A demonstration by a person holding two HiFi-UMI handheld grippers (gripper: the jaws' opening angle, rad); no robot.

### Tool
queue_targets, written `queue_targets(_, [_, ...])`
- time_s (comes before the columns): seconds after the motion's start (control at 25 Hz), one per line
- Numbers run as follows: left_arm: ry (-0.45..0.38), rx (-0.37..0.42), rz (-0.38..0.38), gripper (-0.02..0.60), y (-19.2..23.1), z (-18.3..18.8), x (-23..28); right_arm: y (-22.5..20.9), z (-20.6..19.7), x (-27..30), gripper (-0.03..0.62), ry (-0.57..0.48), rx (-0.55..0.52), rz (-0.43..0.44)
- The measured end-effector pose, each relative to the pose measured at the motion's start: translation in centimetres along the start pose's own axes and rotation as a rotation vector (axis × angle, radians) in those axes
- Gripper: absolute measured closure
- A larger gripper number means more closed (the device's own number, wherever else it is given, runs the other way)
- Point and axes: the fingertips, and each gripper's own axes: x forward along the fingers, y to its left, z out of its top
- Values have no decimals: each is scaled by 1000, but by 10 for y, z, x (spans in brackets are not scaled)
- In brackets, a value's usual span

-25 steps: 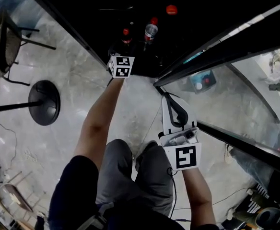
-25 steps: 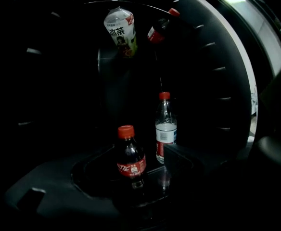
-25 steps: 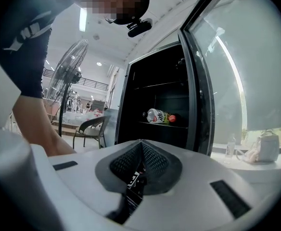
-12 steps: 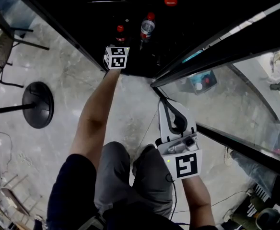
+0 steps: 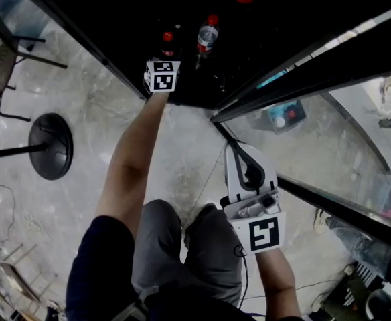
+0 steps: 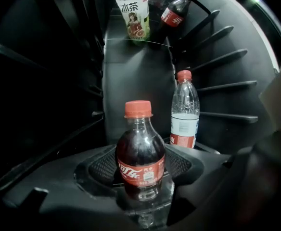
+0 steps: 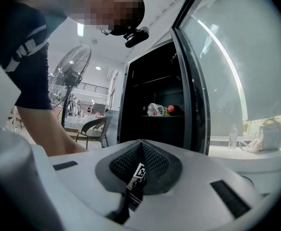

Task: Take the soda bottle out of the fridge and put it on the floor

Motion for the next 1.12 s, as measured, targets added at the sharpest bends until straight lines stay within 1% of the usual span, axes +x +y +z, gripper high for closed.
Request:
queue_targets(0.2, [19,7,-12,271,-1,2,0,1,-4,0,576,3,-4,2])
queue_targets(0.36, [3,53,-30,272,-5,10,-14,2,-6,0,576,14,-5,6])
queue_targets(0.56, [-58,79,-113,272,-21,31,-65,1,-6,0,577,29,-26,6])
queue_targets(0.72, [-77,92,-178,272,-31,33,-110,-2,-11,4,576,47,-29,6])
queue_targets(0.92, [-76,84,-235,272,-36,8,-162,4,-34,9,576,70,-35,24])
queue_targets(1.0, [-70,92,-250,272,-39,-9,-179,9,-48,11,576,80,-45,39])
queue_targets(1.12, [-45,88,-265,272,-43,-45,-195,12,-73,14,576,98,-43,58])
